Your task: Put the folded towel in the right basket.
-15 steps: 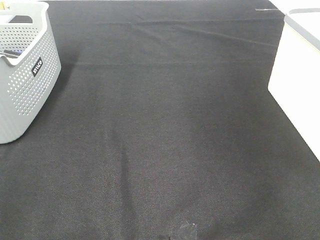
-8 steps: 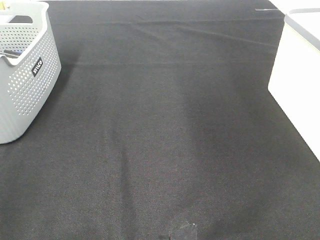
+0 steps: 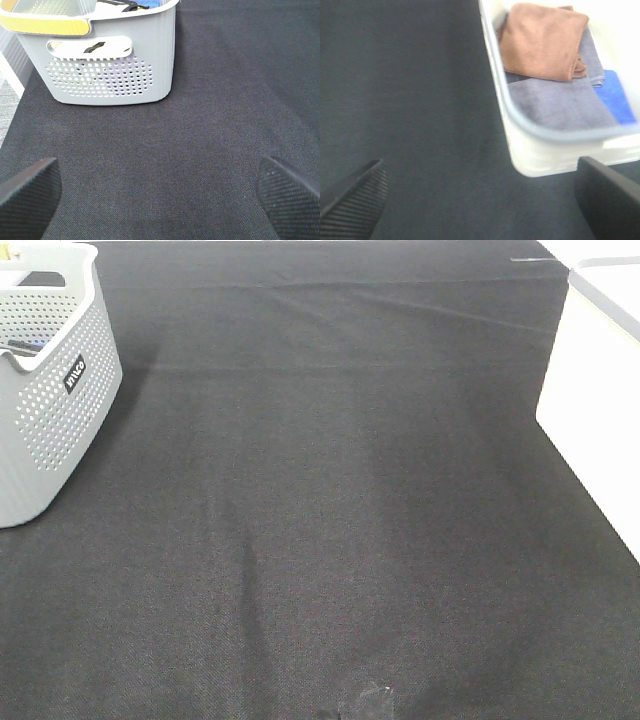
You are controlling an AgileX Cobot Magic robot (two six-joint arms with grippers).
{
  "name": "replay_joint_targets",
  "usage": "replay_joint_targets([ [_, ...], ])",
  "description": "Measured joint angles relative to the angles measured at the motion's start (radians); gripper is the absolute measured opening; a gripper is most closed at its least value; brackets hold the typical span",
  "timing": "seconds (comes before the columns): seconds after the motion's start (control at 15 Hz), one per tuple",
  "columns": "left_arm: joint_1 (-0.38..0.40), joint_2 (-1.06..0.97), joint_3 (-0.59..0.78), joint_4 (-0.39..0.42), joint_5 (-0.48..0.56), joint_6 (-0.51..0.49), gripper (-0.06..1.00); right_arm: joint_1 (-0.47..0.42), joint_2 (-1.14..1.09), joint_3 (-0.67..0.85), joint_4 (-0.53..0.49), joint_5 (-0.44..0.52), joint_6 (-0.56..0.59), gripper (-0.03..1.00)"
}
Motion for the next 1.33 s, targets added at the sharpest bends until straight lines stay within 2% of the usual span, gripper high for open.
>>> replay_joint_targets([
  [0.13, 0.000, 0.000, 0.000, 0.000, 0.000, 0.000, 0.99, 0.000, -0.233, 0.108, 0.016, 0.053, 0.000, 0.97],
  [0.4, 0.000, 0.000, 0.000, 0.000, 0.000, 0.000, 0.99, 0.001, -0.494, 0.212, 0.036, 0.197, -0.008, 0.97],
  [0.67, 0.000, 0.000, 0.000, -0.001, 0.000, 0.000, 0.99, 0.001, -0.616, 0.257, 0.058, 0.314, -0.040, 0.97],
  [0.8, 0.000, 0.000, 0.000, -0.003, 0.000, 0.000, 0.99, 0.001, -0.616, 0.267, 0.074, 0.305, -0.106, 0.97],
  [1.0, 0.000, 0.000, 0.000, -0.003, 0.000, 0.000, 0.99, 0.001, -0.616, 0.297, 0.076, 0.237, -0.113, 0.97],
  [1.33, 0.000, 0.000, 0.000, -0.003, 0.000, 0.000, 0.99, 0.001, -0.616, 0.298, 0.076, 0.230, -0.106, 0.97],
])
